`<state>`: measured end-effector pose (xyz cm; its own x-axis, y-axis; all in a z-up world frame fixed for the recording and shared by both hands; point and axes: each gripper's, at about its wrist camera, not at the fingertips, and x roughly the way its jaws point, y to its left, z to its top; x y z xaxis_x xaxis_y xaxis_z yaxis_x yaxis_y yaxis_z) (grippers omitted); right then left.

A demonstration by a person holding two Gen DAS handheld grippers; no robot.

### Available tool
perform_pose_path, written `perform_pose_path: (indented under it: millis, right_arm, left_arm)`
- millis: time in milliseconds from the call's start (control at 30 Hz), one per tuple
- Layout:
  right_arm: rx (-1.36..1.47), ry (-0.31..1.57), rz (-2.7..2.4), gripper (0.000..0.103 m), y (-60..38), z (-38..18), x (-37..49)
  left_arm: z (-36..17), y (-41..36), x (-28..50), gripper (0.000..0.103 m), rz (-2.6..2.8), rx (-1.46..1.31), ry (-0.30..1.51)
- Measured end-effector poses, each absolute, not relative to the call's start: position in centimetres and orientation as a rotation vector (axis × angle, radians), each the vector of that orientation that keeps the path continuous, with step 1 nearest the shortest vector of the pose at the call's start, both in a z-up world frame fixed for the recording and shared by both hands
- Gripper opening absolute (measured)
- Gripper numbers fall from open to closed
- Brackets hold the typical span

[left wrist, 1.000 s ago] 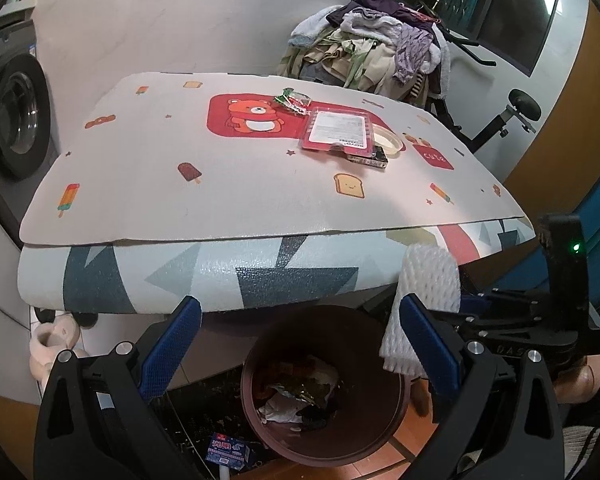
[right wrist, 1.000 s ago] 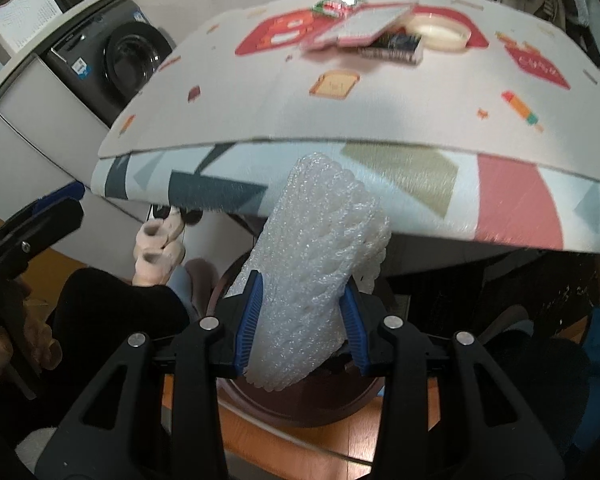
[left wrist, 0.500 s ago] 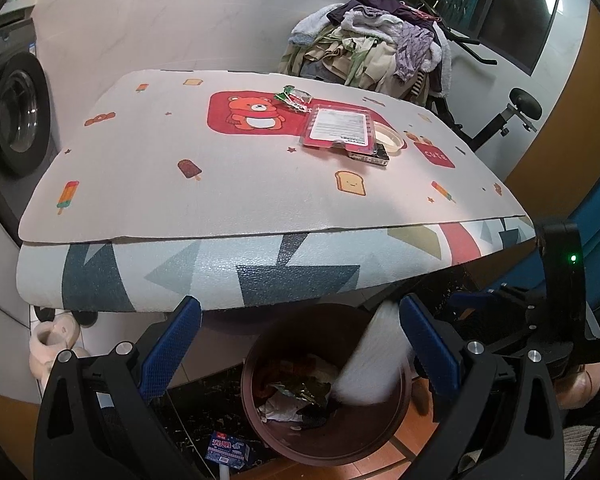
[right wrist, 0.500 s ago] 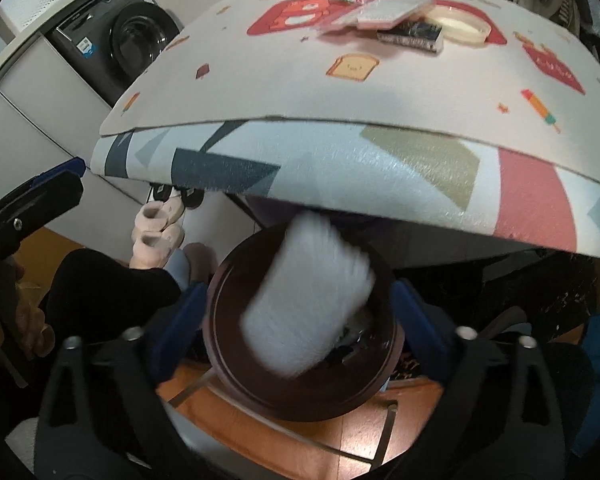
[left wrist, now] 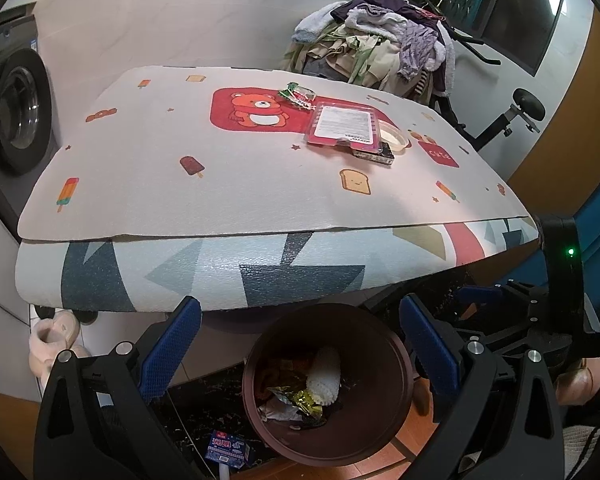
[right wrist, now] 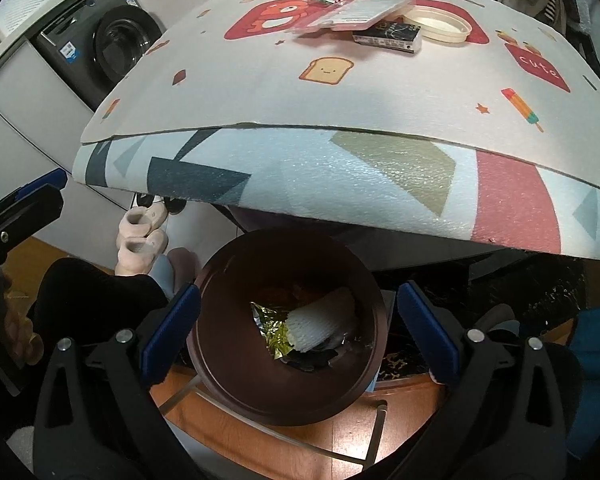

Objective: Collect trash
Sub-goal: 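Grasp the clear plastic lid with the right gripper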

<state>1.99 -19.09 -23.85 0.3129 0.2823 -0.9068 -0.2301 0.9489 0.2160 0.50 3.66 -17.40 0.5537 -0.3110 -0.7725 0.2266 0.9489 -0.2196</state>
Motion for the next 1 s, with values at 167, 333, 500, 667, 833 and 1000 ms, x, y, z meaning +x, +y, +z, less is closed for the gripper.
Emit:
perform_pose_path:
  millis: [167, 333, 500, 667, 833, 1000]
  right_arm:
    - [0.035, 1.201, 0.324, 0.097, -19.4, -23.9, 2.5]
    - [-0.031, 1.151, 0.303, 0.097, -20.0, -23.1, 4.0]
    - [-0.047, 1.08, 0.257, 0.097, -22.4, -21.6, 8.0]
    - [-0.049, 1.006, 0.205, 0.097, -25.3, -20.2, 13.4]
    - [-0.05, 0.997, 0.14, 0.097, -28.5, -20.5, 20.3]
    - [-0.058, 1.032, 0.146, 0.097, -29.1, -22.0, 25.2]
  left_arm:
    - [-17.7, 3.8, 1.0, 0.097, -0.313, -0.099, 0.941]
    - [-17.7, 4.3, 2.0, 0.097, -0.311, -0.096, 0.938]
    - [-17.3, 5.2, 4.0, 0.097, -0.291, -0.091, 0.921]
    - [-16.8, 6.4, 6.8, 0.097, -0.26, -0.102, 0.904]
    - [-16.3, 6.7, 9.6, 0.097, -0.243, -0.096, 0.89]
    - [-16.0, 6.1, 12.5, 0.097, -0.244, -0.081, 0.884]
